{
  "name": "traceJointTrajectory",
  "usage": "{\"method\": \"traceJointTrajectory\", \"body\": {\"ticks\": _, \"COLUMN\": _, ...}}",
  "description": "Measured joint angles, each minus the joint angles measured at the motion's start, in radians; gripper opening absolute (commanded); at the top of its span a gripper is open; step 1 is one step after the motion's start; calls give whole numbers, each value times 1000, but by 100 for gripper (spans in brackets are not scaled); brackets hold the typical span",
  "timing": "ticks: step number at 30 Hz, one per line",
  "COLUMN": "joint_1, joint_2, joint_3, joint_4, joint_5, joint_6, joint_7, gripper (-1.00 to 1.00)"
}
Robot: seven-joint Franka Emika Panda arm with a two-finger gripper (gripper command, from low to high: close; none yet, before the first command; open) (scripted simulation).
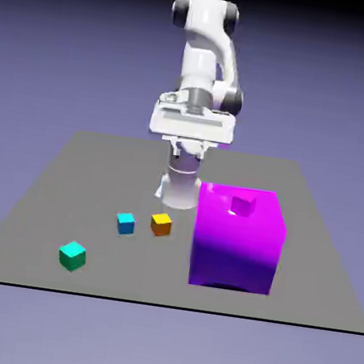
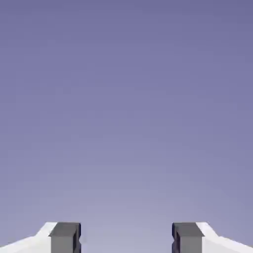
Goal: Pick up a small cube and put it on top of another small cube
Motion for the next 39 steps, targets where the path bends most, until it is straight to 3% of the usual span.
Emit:
{"method": "traceJointTrajectory", "body": {"ticks": 28, "joint_1": -259, "joint_2": 1010, "joint_3": -302, "joint_4": 731, "joint_5": 201, "joint_6": -789, "joint_7": -25, "gripper": 0}}
{"method": "traceJointTrajectory", "body": {"ticks": 32, "joint_1": -281, "joint_2": 1119, "joint_3": -264, "joint_4": 707, "joint_5": 249, "joint_6": -660, "joint_7": -55, "gripper": 0}}
{"method": "traceJointTrajectory", "body": {"ticks": 33, "joint_1": -283, "joint_2": 1131, "joint_3": -260, "joint_4": 705, "joint_5": 254, "joint_6": -646, "joint_7": -58, "gripper": -100}}
{"method": "traceJointTrajectory", "body": {"ticks": 35, "joint_1": -283, "joint_2": 1131, "joint_3": -260, "joint_4": 705, "joint_5": 255, "joint_6": -646, "joint_7": -59, "gripper": -100}}
{"method": "traceJointTrajectory", "body": {"ticks": 39, "joint_1": -246, "joint_2": 986, "joint_3": -280, "joint_4": 728, "joint_5": 199, "joint_6": -809, "joint_7": -23, "gripper": -100}}
